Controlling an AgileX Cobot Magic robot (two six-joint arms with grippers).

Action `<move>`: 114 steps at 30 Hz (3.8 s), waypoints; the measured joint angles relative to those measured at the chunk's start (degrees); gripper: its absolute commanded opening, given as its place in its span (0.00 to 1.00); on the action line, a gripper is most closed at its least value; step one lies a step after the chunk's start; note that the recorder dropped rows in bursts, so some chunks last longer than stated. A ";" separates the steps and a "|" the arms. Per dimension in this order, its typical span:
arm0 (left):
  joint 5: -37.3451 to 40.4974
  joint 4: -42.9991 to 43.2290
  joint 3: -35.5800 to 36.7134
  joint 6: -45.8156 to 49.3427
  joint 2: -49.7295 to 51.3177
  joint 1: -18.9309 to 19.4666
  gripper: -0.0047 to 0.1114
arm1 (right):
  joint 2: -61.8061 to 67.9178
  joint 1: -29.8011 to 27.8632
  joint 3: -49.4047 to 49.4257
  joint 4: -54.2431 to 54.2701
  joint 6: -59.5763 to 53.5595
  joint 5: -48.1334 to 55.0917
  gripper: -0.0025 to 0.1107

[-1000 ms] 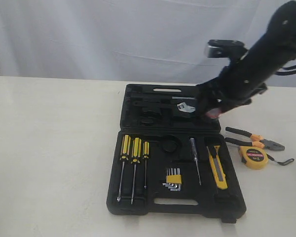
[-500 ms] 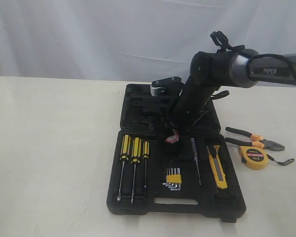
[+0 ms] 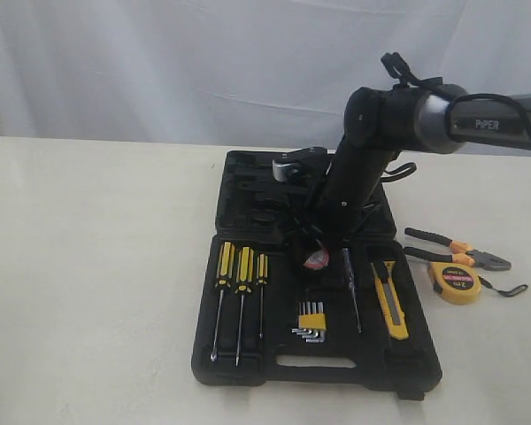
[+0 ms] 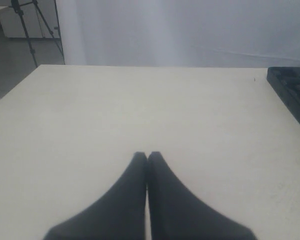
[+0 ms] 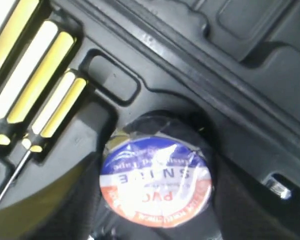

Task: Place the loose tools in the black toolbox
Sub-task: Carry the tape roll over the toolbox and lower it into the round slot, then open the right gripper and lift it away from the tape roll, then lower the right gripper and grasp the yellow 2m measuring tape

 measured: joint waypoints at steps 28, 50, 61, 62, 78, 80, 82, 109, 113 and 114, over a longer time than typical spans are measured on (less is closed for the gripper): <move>0.00 0.00 0.00 0.00 0.00 0.00 0.04 | -6.21 0.79 -4.10 -2.25 5.34 3.66 0.02; 0.00 0.00 0.00 0.00 0.00 0.00 0.04 | -4.20 1.27 -4.10 -3.43 4.89 -0.82 0.02; 0.00 0.00 0.00 0.00 0.00 0.00 0.04 | 2.53 1.27 -4.10 -3.69 5.24 -1.96 0.02; 0.00 0.00 0.00 0.00 0.00 0.00 0.04 | 2.30 1.27 -4.10 -3.69 5.24 -1.96 0.02; 0.00 0.00 0.00 0.00 0.00 0.00 0.04 | -20.21 -8.44 -4.12 -10.98 9.69 3.68 0.02; 0.00 0.00 0.00 0.00 0.00 0.00 0.04 | -20.30 -12.68 -3.97 -11.07 10.16 7.56 0.02; 0.00 0.00 0.00 0.00 0.00 0.00 0.04 | -20.30 -16.55 -2.45 -9.97 10.13 9.96 0.02; 0.00 0.00 0.00 0.00 0.00 0.00 0.04 | -19.96 -24.67 16.49 -0.08 -1.45 -6.10 0.04; 0.00 0.00 0.00 0.00 0.00 0.00 0.04 | -19.96 -24.67 16.49 -4.98 1.39 -8.25 0.37; 0.00 0.00 0.00 0.00 0.00 0.00 0.04 | -19.96 -24.67 16.49 -5.08 1.53 -8.35 0.44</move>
